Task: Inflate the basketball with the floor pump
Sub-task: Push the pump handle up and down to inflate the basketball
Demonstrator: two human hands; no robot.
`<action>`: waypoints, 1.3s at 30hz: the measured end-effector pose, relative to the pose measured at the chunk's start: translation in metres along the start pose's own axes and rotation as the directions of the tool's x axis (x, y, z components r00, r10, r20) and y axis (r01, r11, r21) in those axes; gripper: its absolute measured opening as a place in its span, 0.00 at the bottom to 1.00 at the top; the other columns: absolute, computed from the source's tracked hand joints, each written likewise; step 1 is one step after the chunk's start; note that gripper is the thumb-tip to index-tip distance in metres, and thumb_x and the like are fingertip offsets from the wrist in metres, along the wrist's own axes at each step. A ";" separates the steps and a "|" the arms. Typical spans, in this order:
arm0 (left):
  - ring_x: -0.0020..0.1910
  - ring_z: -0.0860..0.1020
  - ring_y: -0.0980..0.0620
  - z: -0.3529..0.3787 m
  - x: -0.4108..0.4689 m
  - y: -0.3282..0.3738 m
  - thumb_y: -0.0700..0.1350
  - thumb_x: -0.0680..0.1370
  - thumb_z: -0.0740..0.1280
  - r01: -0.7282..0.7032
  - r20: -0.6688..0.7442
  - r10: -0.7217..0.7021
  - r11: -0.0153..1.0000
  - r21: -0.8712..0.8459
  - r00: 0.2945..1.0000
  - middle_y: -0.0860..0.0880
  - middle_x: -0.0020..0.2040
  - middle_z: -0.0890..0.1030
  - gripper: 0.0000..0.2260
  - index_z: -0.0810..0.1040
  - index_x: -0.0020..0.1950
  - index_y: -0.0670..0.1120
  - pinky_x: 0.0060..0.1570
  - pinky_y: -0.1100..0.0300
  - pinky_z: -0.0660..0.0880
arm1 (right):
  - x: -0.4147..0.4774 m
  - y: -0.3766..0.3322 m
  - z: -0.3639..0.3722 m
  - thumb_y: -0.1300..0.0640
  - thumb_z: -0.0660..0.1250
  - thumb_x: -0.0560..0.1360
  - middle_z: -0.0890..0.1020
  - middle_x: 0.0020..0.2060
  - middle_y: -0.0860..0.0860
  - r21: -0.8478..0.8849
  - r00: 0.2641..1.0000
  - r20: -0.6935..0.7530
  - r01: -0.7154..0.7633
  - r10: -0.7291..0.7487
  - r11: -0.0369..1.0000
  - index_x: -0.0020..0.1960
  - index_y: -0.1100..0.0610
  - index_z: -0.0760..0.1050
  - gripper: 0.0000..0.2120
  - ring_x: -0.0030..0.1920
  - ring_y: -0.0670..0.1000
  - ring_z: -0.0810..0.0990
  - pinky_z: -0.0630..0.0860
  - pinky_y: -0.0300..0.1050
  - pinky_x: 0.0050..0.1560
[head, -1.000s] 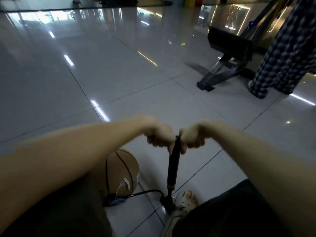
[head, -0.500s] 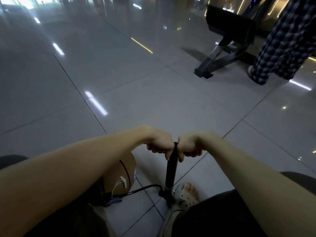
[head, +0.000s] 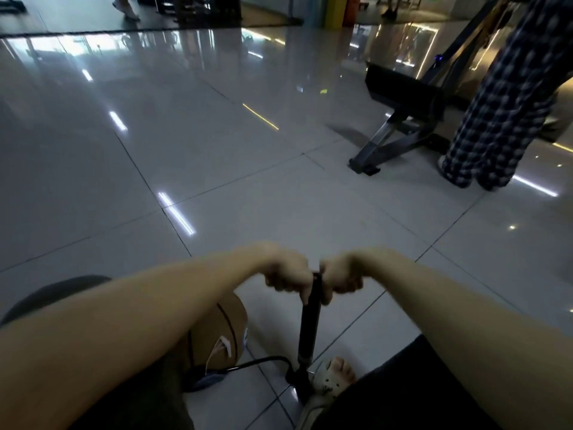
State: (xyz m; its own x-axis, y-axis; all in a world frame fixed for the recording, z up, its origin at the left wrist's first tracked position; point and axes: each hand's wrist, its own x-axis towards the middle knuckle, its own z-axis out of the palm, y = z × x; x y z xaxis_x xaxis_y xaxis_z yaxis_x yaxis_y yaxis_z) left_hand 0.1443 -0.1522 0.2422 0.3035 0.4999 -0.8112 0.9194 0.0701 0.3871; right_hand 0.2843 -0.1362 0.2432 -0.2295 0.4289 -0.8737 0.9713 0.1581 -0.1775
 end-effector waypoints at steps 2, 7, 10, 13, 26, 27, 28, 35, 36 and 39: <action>0.24 0.62 0.51 -0.037 -0.031 0.010 0.43 0.76 0.73 -0.031 -0.015 0.031 0.999 -0.030 0.999 0.50 0.27 0.66 0.15 0.70 0.33 0.47 0.28 0.60 0.57 | -0.034 -0.008 -0.035 0.63 0.70 0.74 0.64 0.24 0.50 0.070 0.998 -0.051 0.030 -0.027 0.997 0.41 0.57 0.73 0.07 0.22 0.48 0.59 0.56 0.38 0.26; 0.28 0.56 0.51 -0.080 -0.059 0.027 0.40 0.76 0.71 -0.066 -0.037 0.065 0.998 -0.016 0.997 0.50 0.30 0.61 0.16 0.68 0.32 0.49 0.31 0.57 0.52 | -0.076 -0.013 -0.074 0.65 0.70 0.73 0.64 0.26 0.50 0.116 0.990 -0.128 0.070 -0.055 0.991 0.36 0.57 0.72 0.10 0.26 0.49 0.58 0.54 0.43 0.30; 0.26 0.58 0.50 -0.046 -0.024 0.016 0.39 0.73 0.72 -0.019 -0.017 0.019 1.000 0.007 1.000 0.49 0.29 0.64 0.15 0.69 0.31 0.48 0.30 0.57 0.54 | -0.034 -0.003 -0.040 0.67 0.69 0.72 0.63 0.24 0.51 0.092 0.996 -0.088 0.025 -0.017 0.995 0.33 0.57 0.69 0.13 0.24 0.49 0.58 0.54 0.43 0.30; 0.25 0.59 0.50 -0.011 0.012 0.000 0.38 0.72 0.71 -0.004 -0.008 0.004 1.000 0.015 1.000 0.48 0.28 0.65 0.14 0.68 0.31 0.46 0.29 0.58 0.56 | 0.011 0.008 -0.007 0.67 0.69 0.70 0.64 0.23 0.51 0.095 0.998 -0.056 0.026 -0.021 0.995 0.33 0.58 0.67 0.13 0.23 0.50 0.59 0.55 0.42 0.30; 0.25 0.64 0.47 0.059 0.040 -0.011 0.41 0.74 0.70 -0.018 -0.051 0.023 0.994 0.106 0.998 0.47 0.27 0.70 0.12 0.76 0.30 0.45 0.28 0.58 0.63 | 0.049 0.015 0.064 0.63 0.70 0.74 0.70 0.27 0.54 -0.023 0.998 -0.039 -0.047 0.046 0.999 0.40 0.61 0.75 0.06 0.25 0.53 0.65 0.65 0.45 0.31; 0.25 0.64 0.48 0.056 0.033 -0.008 0.41 0.74 0.71 -0.007 -0.041 0.011 0.995 0.102 0.999 0.47 0.28 0.70 0.12 0.76 0.31 0.45 0.28 0.58 0.62 | 0.040 0.012 0.058 0.62 0.70 0.75 0.68 0.26 0.54 -0.025 0.998 0.001 -0.055 0.055 0.998 0.39 0.60 0.74 0.08 0.25 0.53 0.63 0.63 0.45 0.30; 0.25 0.63 0.48 0.050 0.025 -0.006 0.41 0.75 0.71 0.003 -0.024 -0.001 0.995 0.095 1.000 0.47 0.28 0.69 0.12 0.74 0.32 0.45 0.28 0.59 0.61 | 0.029 0.008 0.049 0.62 0.69 0.76 0.67 0.25 0.53 -0.030 0.998 0.035 -0.056 0.057 0.998 0.38 0.60 0.74 0.09 0.24 0.52 0.61 0.60 0.44 0.29; 0.25 0.59 0.51 -0.054 -0.061 0.017 0.41 0.77 0.71 -0.027 -0.038 0.027 1.000 -0.002 0.999 0.50 0.27 0.64 0.16 0.69 0.33 0.47 0.30 0.57 0.54 | -0.066 -0.022 -0.052 0.64 0.69 0.74 0.63 0.24 0.50 0.064 0.996 -0.075 0.045 -0.040 0.997 0.36 0.56 0.71 0.11 0.24 0.49 0.58 0.54 0.40 0.29; 0.26 0.58 0.51 -0.065 -0.069 0.021 0.41 0.77 0.71 -0.035 -0.035 0.035 0.999 -0.002 0.999 0.50 0.28 0.63 0.16 0.69 0.33 0.48 0.31 0.57 0.53 | -0.076 -0.024 -0.061 0.64 0.69 0.74 0.63 0.25 0.50 0.076 0.995 -0.087 0.061 -0.054 0.995 0.36 0.56 0.71 0.11 0.25 0.49 0.58 0.54 0.41 0.29; 0.27 0.57 0.51 -0.069 -0.065 0.022 0.40 0.77 0.71 -0.035 -0.012 0.035 0.999 0.003 0.999 0.50 0.30 0.62 0.15 0.69 0.34 0.48 0.32 0.56 0.52 | -0.077 -0.021 -0.064 0.65 0.69 0.74 0.63 0.26 0.50 0.087 0.993 -0.094 0.073 -0.065 0.994 0.35 0.56 0.70 0.12 0.26 0.49 0.58 0.54 0.42 0.29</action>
State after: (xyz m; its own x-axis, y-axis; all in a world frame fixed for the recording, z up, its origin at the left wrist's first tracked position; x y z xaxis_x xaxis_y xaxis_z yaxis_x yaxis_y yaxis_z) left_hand 0.1272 -0.1233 0.3339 0.3327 0.5120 -0.7920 0.9090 0.0496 0.4139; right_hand 0.2774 -0.1154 0.3429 -0.2970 0.4994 -0.8139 0.9536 0.1116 -0.2795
